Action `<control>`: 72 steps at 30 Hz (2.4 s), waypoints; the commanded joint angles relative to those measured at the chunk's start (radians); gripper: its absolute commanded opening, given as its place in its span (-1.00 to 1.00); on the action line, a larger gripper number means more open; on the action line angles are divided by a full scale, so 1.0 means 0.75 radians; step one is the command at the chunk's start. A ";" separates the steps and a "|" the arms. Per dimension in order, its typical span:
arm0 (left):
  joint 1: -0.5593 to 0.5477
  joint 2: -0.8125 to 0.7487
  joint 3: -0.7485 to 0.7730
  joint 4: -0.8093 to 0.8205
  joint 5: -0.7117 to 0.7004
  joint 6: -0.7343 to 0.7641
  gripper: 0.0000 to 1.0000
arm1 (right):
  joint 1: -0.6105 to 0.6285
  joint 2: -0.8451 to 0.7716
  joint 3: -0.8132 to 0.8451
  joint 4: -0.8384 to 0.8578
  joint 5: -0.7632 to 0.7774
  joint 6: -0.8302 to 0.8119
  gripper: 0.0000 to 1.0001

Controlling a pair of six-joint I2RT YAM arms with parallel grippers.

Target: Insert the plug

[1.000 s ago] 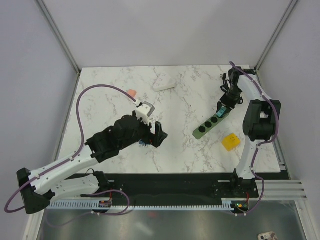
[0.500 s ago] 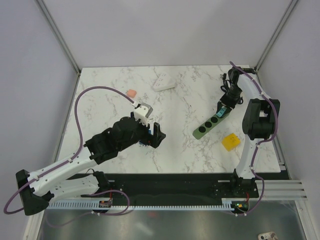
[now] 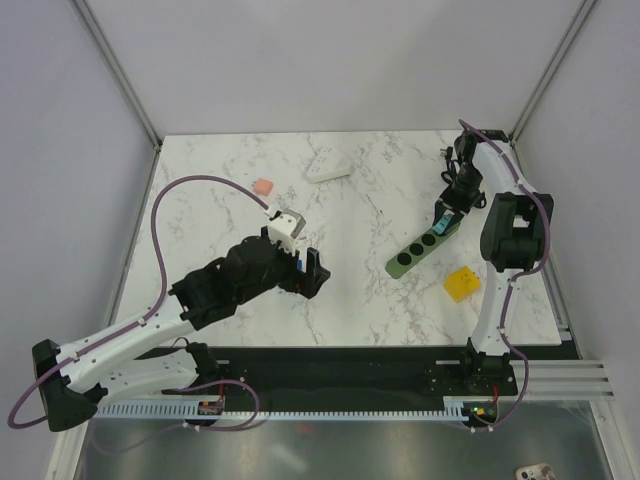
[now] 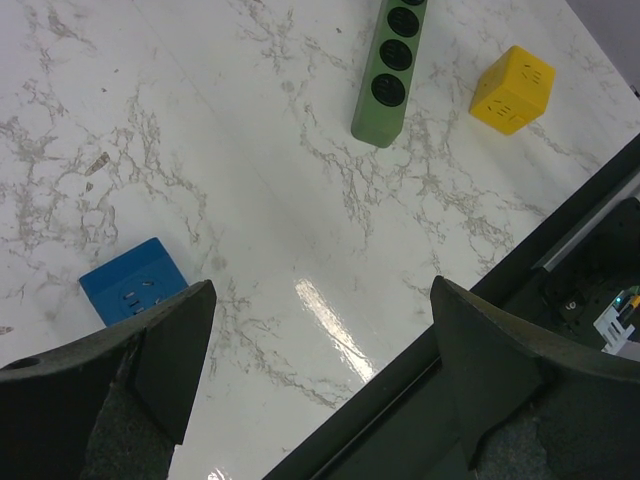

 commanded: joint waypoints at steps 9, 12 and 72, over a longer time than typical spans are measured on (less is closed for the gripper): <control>0.003 -0.031 -0.027 0.022 -0.042 -0.063 0.90 | -0.036 0.271 -0.032 0.288 0.333 0.096 -1.00; 0.005 -0.035 -0.031 0.022 -0.042 -0.063 0.90 | -0.038 0.300 -0.003 0.280 0.337 0.111 -1.00; 0.003 0.018 -0.101 0.001 -0.040 -0.110 0.89 | -0.067 0.554 0.220 0.474 0.206 0.235 -1.00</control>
